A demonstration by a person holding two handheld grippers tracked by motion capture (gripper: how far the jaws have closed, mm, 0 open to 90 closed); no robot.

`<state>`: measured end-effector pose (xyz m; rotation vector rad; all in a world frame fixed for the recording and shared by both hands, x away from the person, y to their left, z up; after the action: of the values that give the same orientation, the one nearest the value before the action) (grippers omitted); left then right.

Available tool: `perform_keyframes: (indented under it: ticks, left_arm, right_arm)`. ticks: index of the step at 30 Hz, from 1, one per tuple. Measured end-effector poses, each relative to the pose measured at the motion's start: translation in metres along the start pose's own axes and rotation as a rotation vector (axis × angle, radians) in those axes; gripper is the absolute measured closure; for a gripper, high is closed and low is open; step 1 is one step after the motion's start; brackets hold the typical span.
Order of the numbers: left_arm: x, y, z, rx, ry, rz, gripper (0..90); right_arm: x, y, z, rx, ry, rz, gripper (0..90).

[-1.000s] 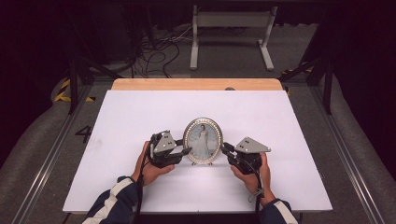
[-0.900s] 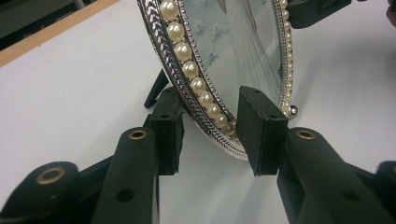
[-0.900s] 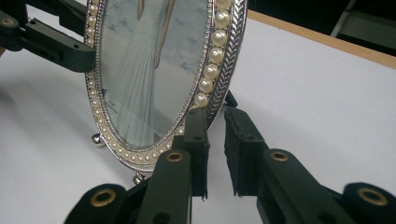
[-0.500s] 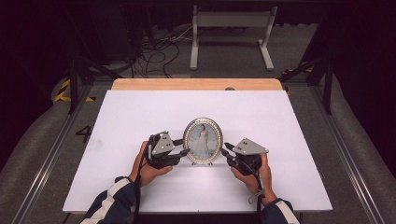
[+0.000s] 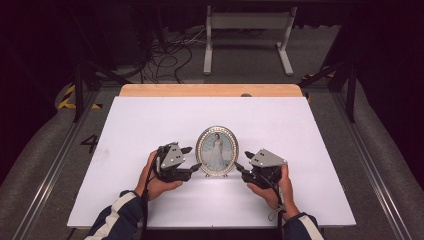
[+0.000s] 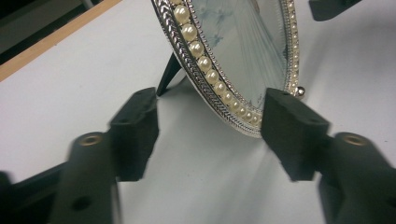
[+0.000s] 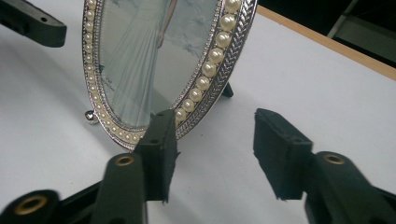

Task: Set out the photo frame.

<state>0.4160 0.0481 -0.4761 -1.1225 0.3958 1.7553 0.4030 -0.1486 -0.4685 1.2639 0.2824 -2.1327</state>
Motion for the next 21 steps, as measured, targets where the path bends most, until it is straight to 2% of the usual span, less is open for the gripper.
perform_keyframes:
  ticks: [5,6,7,9,15,21]
  left_arm:
    - [0.002,0.001,0.001,-0.007,-0.014,0.0,24.5]
    - [0.004,0.001,0.001,-0.006,-0.023,-0.003,24.5]
    - [0.006,0.001,0.002,-0.012,-0.036,-0.002,20.3]
    - [0.008,0.001,0.002,-0.006,-0.041,0.001,15.1]
    - [0.012,0.001,0.004,-0.019,-0.06,-0.008,11.3]
    - [0.015,0.003,0.006,-0.003,-0.061,-0.022,7.5]
  right_arm:
    - [0.002,0.001,0.0,0.004,-0.013,0.008,39.7]
    - [0.002,0.001,-0.001,0.014,-0.018,0.012,35.0]
    - [0.003,0.002,-0.001,0.021,-0.027,0.016,31.3]
    - [0.004,0.002,-0.001,0.027,-0.032,0.017,27.8]
    - [0.004,-0.002,-0.001,0.012,-0.036,0.034,24.5]
    - [0.004,-0.006,-0.001,-0.007,-0.04,0.041,20.4]
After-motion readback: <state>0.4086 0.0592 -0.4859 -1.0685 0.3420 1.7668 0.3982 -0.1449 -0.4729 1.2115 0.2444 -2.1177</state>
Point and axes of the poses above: each handheld gripper's, and its own axes: z roughly backward along the jaws, x roughly out of its underside, y roughly to its right, the point moved 9 cm from there along -z, roughly forward along the jaws, and after that the axes turned 4 degrees about -z, right-handed, at the moved point
